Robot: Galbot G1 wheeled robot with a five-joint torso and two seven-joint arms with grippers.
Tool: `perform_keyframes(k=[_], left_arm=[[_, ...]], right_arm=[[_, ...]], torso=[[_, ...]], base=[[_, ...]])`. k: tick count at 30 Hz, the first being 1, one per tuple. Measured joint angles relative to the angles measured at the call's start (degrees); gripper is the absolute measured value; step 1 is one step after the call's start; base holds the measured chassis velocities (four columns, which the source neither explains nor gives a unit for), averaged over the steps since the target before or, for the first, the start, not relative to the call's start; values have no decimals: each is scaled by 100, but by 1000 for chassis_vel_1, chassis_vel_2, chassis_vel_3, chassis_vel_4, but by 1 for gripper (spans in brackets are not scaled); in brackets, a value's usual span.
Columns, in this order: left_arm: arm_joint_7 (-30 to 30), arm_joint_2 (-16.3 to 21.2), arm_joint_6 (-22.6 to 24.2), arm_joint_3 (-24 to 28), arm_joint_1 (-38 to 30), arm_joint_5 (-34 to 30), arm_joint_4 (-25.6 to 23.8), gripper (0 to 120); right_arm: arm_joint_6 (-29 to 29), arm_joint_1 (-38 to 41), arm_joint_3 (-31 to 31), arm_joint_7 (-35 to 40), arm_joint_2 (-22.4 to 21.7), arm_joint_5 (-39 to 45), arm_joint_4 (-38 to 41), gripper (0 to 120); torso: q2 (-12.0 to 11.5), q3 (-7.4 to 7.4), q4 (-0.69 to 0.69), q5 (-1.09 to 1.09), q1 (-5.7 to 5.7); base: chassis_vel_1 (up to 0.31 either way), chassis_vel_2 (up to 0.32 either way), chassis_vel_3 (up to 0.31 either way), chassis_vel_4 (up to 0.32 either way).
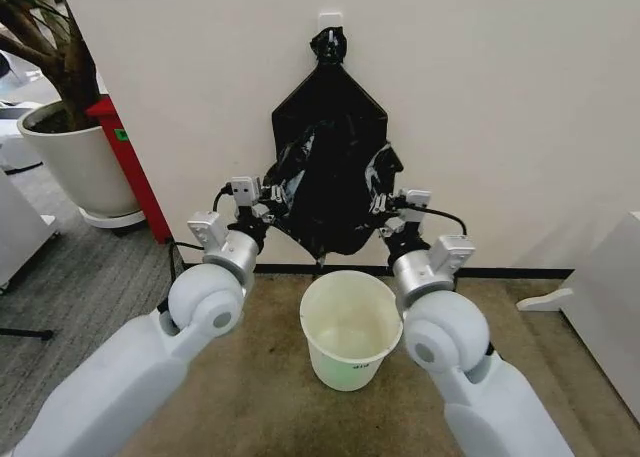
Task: Place the garbage bag over the trash bin.
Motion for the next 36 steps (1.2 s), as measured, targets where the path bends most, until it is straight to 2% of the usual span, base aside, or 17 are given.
perform_keyframes(k=[1, 3, 7, 14, 24, 30, 36], left_arm=[[0, 0, 0, 0, 0, 0, 0, 0], [-10, 16, -2, -56, 71, -369, -274, 0], [130, 19, -180, -75, 241, -1006, -489, 0], [59, -3, -155, -387, 576, -1594, -1017, 0], [-30, 115, -50, -689, 1083, -1800, -1592, 0], [9, 44, -52, -693, 1334, -1717, -1530, 0], [213, -237, -150, -521, 1337, -1548, -1220, 0]], right_arm=[[0, 0, 0, 0, 0, 0, 0, 0], [-19, -75, 133, -21, -51, 123, 285, 0], [-42, -189, 378, -27, -126, 426, 671, 0], [-101, -536, 446, -44, -218, 564, 1031, 0], [-128, -804, 588, -46, -234, 598, 1140, 0], [-116, -950, 630, -65, -229, 599, 1139, 0], [-110, -1001, 718, -78, -292, 643, 1129, 0]], torso=[[0, 0, 0, 0, 0], [0, 0, 0, 1, 0], [0, 1, 0, 0, 0], [0, 0, 0, 0, 0], [0, 0, 1, 0, 0], [0, 1, 0, 0, 0], [0, 1, 0, 0, 0]], base=[[0, 0, 0, 0], [0, 0, 0, 0], [0, 0, 0, 0], [0, 0, 0, 0], [0, 0, 0, 0], [0, 0, 0, 0], [0, 0, 0, 0]])
